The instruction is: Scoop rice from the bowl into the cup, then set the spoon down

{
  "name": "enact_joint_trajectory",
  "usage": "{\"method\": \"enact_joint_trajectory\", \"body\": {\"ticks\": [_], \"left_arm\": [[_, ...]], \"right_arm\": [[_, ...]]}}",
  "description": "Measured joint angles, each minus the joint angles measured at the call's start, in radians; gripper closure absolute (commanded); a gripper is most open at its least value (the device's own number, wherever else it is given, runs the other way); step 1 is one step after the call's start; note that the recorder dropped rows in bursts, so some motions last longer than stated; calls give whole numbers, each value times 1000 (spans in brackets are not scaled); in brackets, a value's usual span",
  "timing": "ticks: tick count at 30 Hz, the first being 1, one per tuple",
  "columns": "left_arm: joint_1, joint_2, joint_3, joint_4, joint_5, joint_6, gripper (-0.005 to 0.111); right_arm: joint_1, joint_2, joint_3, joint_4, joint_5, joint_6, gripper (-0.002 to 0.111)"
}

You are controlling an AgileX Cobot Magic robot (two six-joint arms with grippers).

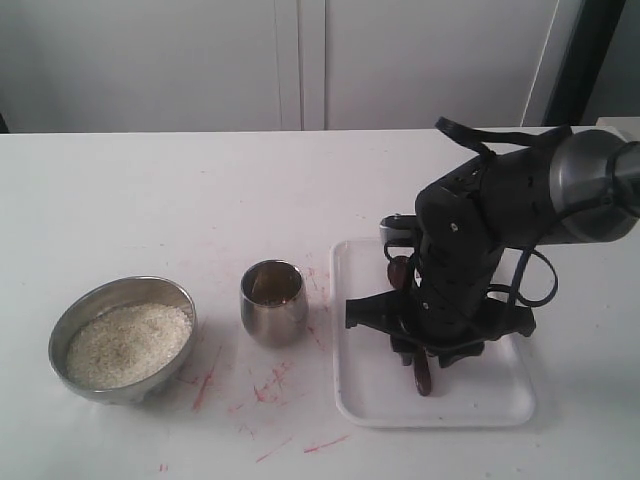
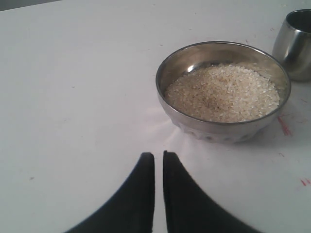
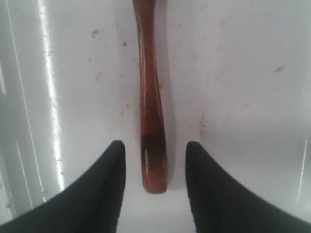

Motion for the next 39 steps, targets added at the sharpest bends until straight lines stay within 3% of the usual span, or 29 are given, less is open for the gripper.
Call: {"method": "enact_joint_trajectory", "body": {"ticks": [9,12,17,19,26,39], "left_arm": [[0,0,0,0,0,0,92],[0,0,0,0,0,0,92],[0,0,0,0,0,0,92],[0,0,0,0,0,0,92],[0,0,0,0,0,0,92],[0,0,0,0,0,0,92]], "right_arm": [[0,0,0,0,0,0,69],[0,0,0,0,0,-2,79],[0,-16,0,-2,0,-17,105],[0,-58,0,-22,2,-25,108],[0,-340,1,-209,1,-27,108],[0,-1081,292,-342,-393,-28,108]]}}
